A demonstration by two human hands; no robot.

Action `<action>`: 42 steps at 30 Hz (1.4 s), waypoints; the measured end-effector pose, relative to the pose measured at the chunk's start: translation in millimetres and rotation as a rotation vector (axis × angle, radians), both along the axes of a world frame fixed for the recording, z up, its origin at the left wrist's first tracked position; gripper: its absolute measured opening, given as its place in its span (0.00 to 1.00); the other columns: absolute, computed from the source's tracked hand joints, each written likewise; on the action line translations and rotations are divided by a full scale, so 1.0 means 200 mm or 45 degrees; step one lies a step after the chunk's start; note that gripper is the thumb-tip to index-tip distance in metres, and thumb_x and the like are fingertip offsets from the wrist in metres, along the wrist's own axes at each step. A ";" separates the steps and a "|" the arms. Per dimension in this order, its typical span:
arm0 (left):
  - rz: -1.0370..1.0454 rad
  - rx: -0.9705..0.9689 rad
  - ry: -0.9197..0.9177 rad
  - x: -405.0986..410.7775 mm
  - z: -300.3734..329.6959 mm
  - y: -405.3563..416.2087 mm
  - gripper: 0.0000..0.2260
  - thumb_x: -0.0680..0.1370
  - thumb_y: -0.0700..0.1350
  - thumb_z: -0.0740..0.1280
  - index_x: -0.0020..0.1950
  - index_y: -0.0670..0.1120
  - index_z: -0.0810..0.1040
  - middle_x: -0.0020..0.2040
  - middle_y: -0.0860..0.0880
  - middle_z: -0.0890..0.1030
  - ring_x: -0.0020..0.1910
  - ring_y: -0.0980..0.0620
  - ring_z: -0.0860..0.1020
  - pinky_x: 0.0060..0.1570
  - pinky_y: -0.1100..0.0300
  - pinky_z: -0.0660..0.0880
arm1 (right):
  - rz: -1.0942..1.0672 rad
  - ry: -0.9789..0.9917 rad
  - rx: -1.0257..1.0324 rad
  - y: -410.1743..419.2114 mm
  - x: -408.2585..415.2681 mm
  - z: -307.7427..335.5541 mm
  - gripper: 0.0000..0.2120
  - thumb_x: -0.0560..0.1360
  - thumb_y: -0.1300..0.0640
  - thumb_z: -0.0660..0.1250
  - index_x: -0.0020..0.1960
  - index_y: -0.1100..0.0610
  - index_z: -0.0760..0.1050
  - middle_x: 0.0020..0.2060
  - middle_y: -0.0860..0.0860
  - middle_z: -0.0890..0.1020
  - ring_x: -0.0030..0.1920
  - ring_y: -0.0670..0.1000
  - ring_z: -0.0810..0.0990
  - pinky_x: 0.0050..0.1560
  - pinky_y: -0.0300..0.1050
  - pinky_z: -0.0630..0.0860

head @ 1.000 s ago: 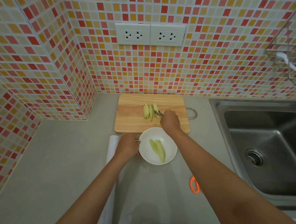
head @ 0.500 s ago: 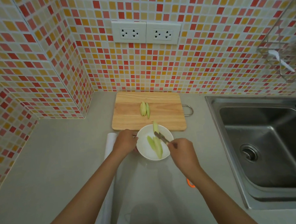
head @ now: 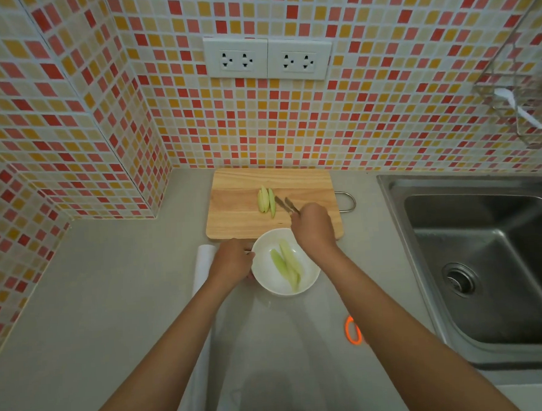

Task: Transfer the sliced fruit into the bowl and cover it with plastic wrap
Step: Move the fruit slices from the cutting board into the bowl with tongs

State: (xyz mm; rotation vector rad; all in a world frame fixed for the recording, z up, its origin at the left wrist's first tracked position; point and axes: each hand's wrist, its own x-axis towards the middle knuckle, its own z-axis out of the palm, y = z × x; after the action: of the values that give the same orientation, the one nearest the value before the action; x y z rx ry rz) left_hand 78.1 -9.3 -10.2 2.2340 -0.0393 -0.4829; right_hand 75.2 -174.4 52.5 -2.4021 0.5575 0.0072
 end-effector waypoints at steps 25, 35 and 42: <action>0.002 -0.020 0.047 0.02 0.00 0.00 0.13 0.77 0.37 0.61 0.51 0.44 0.85 0.38 0.39 0.85 0.36 0.42 0.84 0.45 0.45 0.82 | 0.006 -0.055 0.075 -0.02 -0.38 0.04 0.23 0.77 0.62 0.61 0.25 0.54 0.57 0.22 0.46 0.61 0.23 0.44 0.59 0.24 0.41 0.53; 0.014 -0.043 0.037 0.01 0.00 0.00 0.11 0.75 0.37 0.60 0.43 0.39 0.83 0.34 0.37 0.84 0.32 0.45 0.84 0.42 0.43 0.81 | 0.064 0.092 -0.013 -0.01 -0.53 0.02 0.19 0.78 0.58 0.60 0.29 0.56 0.62 0.26 0.50 0.67 0.30 0.51 0.66 0.30 0.44 0.60; 0.107 -0.093 0.056 -0.01 -0.02 0.01 0.12 0.79 0.40 0.62 0.45 0.36 0.83 0.35 0.40 0.85 0.33 0.45 0.84 0.43 0.48 0.82 | -0.024 0.000 0.091 0.01 0.00 -0.04 0.20 0.78 0.59 0.61 0.28 0.56 0.63 0.26 0.49 0.69 0.29 0.52 0.69 0.24 0.41 0.57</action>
State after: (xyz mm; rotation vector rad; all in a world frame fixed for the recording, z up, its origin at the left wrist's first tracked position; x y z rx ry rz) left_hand 76.8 -6.4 -13.6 2.1436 0.0590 -0.4772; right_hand 75.5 -173.2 44.7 -2.3278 0.5702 0.0184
